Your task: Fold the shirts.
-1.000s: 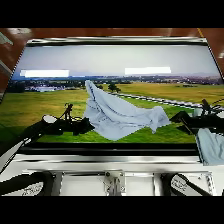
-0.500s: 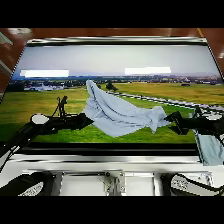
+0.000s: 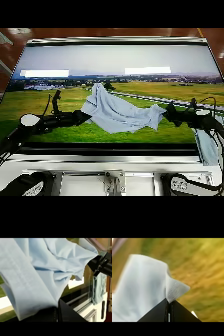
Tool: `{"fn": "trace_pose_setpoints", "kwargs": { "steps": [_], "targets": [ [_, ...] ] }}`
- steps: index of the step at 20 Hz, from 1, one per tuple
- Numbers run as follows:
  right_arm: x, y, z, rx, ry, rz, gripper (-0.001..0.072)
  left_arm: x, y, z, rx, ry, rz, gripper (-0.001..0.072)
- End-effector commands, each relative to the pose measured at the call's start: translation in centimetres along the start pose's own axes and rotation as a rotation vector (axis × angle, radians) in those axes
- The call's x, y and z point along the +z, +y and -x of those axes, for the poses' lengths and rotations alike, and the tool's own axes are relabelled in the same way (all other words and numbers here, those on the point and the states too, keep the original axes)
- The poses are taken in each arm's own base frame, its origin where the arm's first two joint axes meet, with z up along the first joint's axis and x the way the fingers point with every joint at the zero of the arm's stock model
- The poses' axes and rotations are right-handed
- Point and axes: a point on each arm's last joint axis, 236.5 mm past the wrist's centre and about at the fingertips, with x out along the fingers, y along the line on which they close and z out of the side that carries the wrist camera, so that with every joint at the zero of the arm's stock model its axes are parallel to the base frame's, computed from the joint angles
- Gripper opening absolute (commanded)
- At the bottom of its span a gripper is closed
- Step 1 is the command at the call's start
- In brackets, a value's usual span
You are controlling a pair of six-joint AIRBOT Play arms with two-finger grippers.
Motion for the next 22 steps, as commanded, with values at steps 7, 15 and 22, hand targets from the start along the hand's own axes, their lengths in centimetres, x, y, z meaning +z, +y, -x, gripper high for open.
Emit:
{"fn": "trace_pose_setpoints", "kwargs": {
  "steps": [7, 15, 22],
  "targets": [
    [3.9, 24.5, 27.5, 0.408, -0.602, 0.654, 0.006, 13.9, -16.3, 14.3, -0.147, -0.379, -0.428, 0.0037],
    [-10.8, 34.9, 58.9, 0.741, -1.259, 0.923, 0.0059, 12.0, -37.9, 33.2, -0.277, -0.772, -0.9, 0.0036],
    [-15.4, 34.2, 65.2, 0.738, -1.393, 0.914, 0.0059, 8.1, -32.5, 34.8, 0.05, -0.686, -0.856, 0.0037]
  ]
}}
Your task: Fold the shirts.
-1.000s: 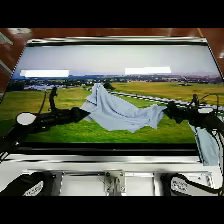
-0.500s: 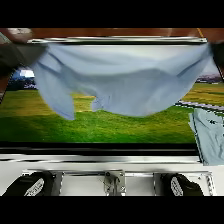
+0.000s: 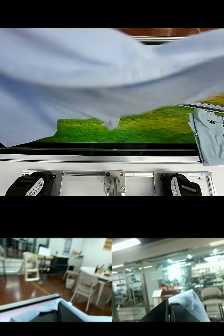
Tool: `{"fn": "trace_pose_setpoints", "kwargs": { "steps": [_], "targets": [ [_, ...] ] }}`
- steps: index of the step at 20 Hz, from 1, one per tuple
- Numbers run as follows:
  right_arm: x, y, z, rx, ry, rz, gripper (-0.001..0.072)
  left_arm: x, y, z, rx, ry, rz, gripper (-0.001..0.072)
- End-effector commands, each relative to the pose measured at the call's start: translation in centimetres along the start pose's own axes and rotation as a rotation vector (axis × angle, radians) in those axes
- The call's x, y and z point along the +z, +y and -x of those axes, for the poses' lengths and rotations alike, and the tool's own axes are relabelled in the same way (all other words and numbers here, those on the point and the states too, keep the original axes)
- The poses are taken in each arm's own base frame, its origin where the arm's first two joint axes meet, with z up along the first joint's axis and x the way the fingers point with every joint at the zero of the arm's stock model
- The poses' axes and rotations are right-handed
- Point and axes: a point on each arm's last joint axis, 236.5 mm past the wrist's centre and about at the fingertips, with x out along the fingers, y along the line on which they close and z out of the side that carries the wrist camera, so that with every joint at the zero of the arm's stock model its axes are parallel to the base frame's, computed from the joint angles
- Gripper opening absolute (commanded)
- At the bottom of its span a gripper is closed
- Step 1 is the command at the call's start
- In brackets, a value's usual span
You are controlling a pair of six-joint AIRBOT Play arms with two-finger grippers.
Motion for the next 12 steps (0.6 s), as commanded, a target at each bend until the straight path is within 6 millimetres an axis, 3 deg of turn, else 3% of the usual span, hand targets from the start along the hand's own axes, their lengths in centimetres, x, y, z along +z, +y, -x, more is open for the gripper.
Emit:
{"fn": "trace_pose_setpoints", "kwargs": {
  "steps": [1, 5, 7, 9, 12],
  "targets": [
    [2.3, 0.4, 1.4, -0.051, -0.042, 0.036, 0.0059, -5.3, 2.4, 2.9, 0.182, 0.24, 0.028, 0.0037],
    [0.6, -2.3, 0.5, -0.129, 0.021, 0.077, 0.0059, -12.9, 4.5, 4.0, 0.239, 0.519, 0.144, 0.0037],
    [-1.9, -4.2, -1.0, -0.148, 0.107, 0.06, 0.0059, -16.5, 5.5, 4.1, 0.25, 0.607, 0.21, 0.0037],
    [-6.1, -6.4, -2.5, -0.161, 0.248, 0.021, 0.0059, -20.5, 6.7, 4.2, 0.27, 0.693, 0.297, 0.0037],
    [-15.2, -10.6, -4.4, -0.183, 0.54, -0.071, 0.0059, -26.8, 8.4, 4.4, 0.298, 0.815, 0.416, 0.0037]
  ]
}}
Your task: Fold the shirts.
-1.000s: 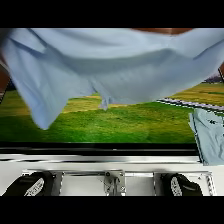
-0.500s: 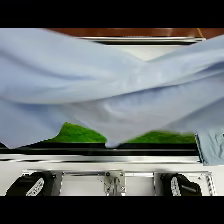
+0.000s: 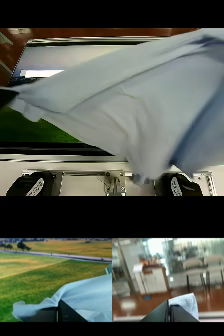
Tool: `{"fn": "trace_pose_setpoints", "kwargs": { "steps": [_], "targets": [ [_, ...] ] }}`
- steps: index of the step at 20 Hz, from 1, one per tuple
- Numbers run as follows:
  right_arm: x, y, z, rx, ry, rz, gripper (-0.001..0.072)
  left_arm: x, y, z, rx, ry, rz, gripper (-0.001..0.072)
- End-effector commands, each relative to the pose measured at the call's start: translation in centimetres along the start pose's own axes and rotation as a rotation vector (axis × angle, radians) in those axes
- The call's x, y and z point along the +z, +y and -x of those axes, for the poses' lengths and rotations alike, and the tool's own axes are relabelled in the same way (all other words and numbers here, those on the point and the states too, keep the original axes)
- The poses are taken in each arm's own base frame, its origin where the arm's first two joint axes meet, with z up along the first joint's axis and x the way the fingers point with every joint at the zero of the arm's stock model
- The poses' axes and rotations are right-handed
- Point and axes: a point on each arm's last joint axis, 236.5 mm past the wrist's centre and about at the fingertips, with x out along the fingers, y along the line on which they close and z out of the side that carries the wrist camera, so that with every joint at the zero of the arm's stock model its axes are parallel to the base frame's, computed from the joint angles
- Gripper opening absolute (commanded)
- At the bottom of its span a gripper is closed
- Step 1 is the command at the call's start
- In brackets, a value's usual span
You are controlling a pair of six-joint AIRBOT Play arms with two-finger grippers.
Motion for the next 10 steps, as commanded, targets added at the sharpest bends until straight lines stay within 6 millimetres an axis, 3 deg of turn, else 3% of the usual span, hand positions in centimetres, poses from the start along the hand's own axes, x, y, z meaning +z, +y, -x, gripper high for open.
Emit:
{"fn": "trace_pose_setpoints", "kwargs": {
  "steps": [1, 4, 7, 10],
  "targets": [
    [-9.4, -4.3, -5.2, -0.02, 0.344, -0.079, 0.0059, -5.0, 3.5, -4.7, 0.025, 0.156, 0.134, 0.0037],
    [-17.3, -8.8, -10.1, -0.036, 0.562, -0.186, 0.006, -5.2, 6.6, -8.8, 0.048, 0.115, 0.191, 0.0037],
    [-23.7, -13.5, -15.5, -0.062, 0.634, -0.318, 0.006, -4.3, 10.5, -13.6, 0.09, 0.077, 0.26, 0.0037],
    [-29.6, -15.7, -20.7, -0.067, 0.635, -0.443, 0.006, -3.4, 15.1, -19.0, 0.138, 0.071, 0.28, 0.0037]
  ]
}}
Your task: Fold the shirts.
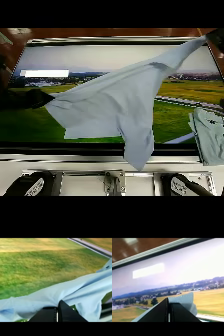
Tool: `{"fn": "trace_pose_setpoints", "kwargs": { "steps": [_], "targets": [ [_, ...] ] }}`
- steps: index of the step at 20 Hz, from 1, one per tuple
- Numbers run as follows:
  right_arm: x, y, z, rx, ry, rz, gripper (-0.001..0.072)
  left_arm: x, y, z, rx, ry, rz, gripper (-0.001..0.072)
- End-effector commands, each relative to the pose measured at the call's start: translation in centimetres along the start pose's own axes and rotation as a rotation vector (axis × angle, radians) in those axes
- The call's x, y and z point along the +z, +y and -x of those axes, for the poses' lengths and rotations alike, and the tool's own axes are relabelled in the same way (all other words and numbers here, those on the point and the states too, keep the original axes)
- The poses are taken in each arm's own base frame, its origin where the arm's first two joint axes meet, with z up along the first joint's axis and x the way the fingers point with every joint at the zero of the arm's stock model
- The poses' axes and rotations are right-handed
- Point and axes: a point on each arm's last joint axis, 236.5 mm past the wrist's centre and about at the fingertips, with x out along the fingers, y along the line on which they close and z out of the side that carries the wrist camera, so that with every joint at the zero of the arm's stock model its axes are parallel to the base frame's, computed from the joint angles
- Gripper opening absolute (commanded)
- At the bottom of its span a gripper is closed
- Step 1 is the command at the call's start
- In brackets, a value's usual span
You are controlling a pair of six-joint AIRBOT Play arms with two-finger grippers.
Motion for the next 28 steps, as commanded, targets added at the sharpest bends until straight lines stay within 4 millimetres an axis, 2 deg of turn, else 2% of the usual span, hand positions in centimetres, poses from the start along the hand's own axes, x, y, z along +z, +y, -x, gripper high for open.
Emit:
{"fn": "trace_pose_setpoints", "kwargs": {
  "steps": [1, 3, 5, 7, 9, 10, 11, 12, 13, 14, 16, 17, 18, 19, 21, 22, 23, 24, 25, 28],
  "targets": [
    [-2.3, -3.8, -9.1, 0.017, 0.044, -0.126, 0.006, 3.1, 4.8, -6.4, 0.065, -0.062, 0.044, 0.0037],
    [-4.8, -4.2, -13.4, 0.021, 0.084, -0.146, 0.006, 4.4, 7.4, -9.7, 0.095, -0.092, 0.093, 0.0037],
    [-8.3, -4.1, -16.8, 0.03, 0.161, -0.164, 0.0061, 4.1, 9.4, -12.7, 0.113, -0.072, 0.145, 0.0037],
    [-13.1, -4.0, -19.2, 0.03, 0.291, -0.19, 0.006, 2.0, 11.0, -15.2, 0.13, 0.01, 0.181, 0.0038],
    [-18.2, -4.0, -20.5, -0.005, 0.444, -0.24, 0.006, -0.9, 12.4, -17.3, 0.142, 0.122, 0.215, 0.0038],
    [-19.4, -3.6, -20.9, -0.004, 0.478, -0.25, 0.0061, -2.4, 12.9, -18.1, 0.146, 0.178, 0.232, 0.0039],
    [-19.8, -2.9, -21.2, 0.007, 0.481, -0.249, 0.0075, -3.2, 13.2, -18.4, 0.147, 0.215, 0.243, 0.006],
    [-19.4, -2.3, -21.3, 0.022, 0.463, -0.257, 0.0234, -3.5, 13.4, -18.4, 0.146, 0.237, 0.252, 0.0219],
    [-18.8, -1.3, -21.1, 0.05, 0.452, -0.275, 0.0555, -3.1, 13.5, -17.9, 0.143, 0.244, 0.256, 0.0471],
    [-17.9, -1.1, -20.3, 0.065, 0.44, -0.268, 0.0684, -2.2, 13.8, -17.0, 0.139, 0.249, 0.254, 0.0677],
    [-16.2, -1.9, -17.4, 0.052, 0.448, -0.207, 0.0683, -0.9, 15.3, -13.7, 0.146, 0.302, 0.217, 0.0685],
    [-15.9, -3.1, -15.2, 0.02, 0.479, -0.159, 0.0683, -0.7, 16.5, -11.5, 0.16, 0.341, 0.204, 0.0685],
    [-15.9, -5.3, -12.4, -0.058, 0.532, -0.104, 0.0683, -1.0, 17.6, -9.5, 0.161, 0.381, 0.198, 0.0685],
    [-16.6, -8.0, -9.2, -0.156, 0.613, -0.055, 0.0683, -2.2, 18.5, -7.3, 0.145, 0.439, 0.205, 0.0689],
    [-18.3, -13.5, -1.9, -0.365, 0.807, 0.009, 0.0683, -6.3, 19.8, -4.4, 0.097, 0.577, 0.279, 0.0711],
    [-19.2, -14.8, 1.1, -0.392, 0.898, 0.006, 0.0683, -8.6, 20.4, -4.0, 0.081, 0.623, 0.348, 0.0712],
    [-19.7, -15.2, 2.8, -0.378, 0.95, -0.025, 0.0684, -11.1, 20.7, -4.2, 0.058, 0.66, 0.422, 0.0714],
    [-19.8, -15.3, 3.8, -0.352, 0.964, -0.078, 0.0683, -13.6, 20.5, -4.9, 0.017, 0.683, 0.481, 0.0715],
    [-19.5, -14.8, 3.7, -0.307, 0.939, -0.13, 0.0683, -15.6, 20.0, -5.9, -0.026, 0.686, 0.52, 0.0714],
    [-18.3, -12.3, 1.9, -0.176, 0.855, -0.186, 0.0683, -18.7, 19.7, -8.5, -0.041, 0.647, 0.587, 0.0715]
  ]
}}
